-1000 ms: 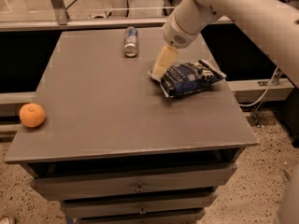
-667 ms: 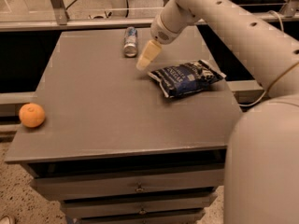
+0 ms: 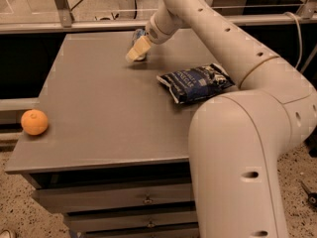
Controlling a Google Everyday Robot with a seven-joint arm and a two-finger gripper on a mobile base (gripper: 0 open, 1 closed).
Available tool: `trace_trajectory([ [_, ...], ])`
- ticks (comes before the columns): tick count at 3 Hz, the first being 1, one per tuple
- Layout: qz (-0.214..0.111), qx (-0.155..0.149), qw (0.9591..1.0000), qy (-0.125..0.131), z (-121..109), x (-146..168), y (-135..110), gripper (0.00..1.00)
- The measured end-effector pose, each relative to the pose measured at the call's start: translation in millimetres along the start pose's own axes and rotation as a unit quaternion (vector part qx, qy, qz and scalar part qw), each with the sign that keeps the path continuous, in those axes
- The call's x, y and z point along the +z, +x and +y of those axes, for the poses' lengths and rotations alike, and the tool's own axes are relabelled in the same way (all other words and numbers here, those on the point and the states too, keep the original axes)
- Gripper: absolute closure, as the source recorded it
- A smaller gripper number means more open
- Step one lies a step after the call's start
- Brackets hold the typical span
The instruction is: Pick redbull can
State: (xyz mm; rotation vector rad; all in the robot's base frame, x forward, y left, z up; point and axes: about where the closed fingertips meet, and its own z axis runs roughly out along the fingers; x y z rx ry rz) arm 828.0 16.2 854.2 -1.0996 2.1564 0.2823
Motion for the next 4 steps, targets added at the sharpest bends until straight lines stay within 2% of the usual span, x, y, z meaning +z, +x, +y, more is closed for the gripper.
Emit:
trace_trajectory([
  [1,0.018,0.066,0.9976,-0.002,0.7,13.0,-4.6,0.00],
  [2,0.034,0.117,0.9924,-0.014,11.2,22.6,-6.8,0.18],
  [3,0.041,0.135,0.9899,-0.017,19.6,25.4,-11.1,0.41],
  [4,0.032,0.122,0.9917,-0.027,31.6,14.6,-15.3,0.65],
])
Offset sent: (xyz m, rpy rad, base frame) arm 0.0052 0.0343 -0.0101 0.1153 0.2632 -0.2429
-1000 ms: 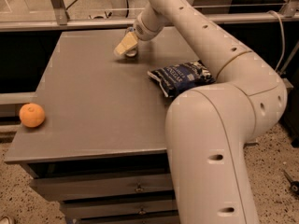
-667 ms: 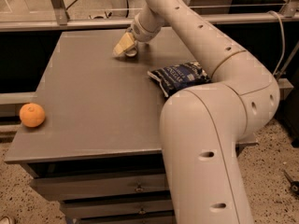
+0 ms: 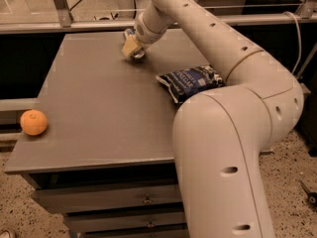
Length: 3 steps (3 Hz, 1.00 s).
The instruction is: Pick redbull can
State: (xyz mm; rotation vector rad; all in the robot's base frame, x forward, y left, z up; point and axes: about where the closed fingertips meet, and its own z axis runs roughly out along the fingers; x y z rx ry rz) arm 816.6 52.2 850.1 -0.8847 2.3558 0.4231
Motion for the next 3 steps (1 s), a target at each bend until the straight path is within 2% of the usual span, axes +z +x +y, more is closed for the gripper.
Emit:
trace_trajectory([
  [1,-0.034,-0.039,0.9980,-0.036,26.3,-32.8,1.9,0.87],
  [2,-0.078,-0.108,0.9858,-0.102,70.4,-81.8,14.4,1.00],
  [3,-0.101,-0.153,0.9755,-0.122,84.5,-92.7,15.6,1.00],
])
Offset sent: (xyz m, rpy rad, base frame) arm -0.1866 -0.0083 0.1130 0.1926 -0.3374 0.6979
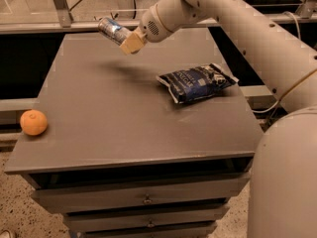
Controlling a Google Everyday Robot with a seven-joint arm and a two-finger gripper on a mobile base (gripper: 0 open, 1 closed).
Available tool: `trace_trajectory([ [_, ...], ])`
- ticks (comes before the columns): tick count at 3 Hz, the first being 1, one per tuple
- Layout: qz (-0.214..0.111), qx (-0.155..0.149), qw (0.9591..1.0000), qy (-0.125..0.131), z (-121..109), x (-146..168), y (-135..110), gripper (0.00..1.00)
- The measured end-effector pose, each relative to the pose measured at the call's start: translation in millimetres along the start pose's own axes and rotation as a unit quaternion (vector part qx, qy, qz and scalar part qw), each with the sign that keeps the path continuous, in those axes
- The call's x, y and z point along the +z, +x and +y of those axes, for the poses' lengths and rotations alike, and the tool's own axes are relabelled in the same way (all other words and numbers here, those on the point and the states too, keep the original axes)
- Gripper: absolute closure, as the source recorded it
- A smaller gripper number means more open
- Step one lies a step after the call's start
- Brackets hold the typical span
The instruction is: Pick redbull can
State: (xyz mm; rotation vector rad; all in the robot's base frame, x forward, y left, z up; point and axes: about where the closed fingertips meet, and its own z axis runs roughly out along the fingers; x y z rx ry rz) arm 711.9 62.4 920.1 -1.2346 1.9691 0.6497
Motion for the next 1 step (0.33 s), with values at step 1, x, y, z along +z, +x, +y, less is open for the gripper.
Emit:
trace_trajectory([
  [1,0.002,-0.002,1.0000,0.001,-0.6,2.6,0.0,1.00],
])
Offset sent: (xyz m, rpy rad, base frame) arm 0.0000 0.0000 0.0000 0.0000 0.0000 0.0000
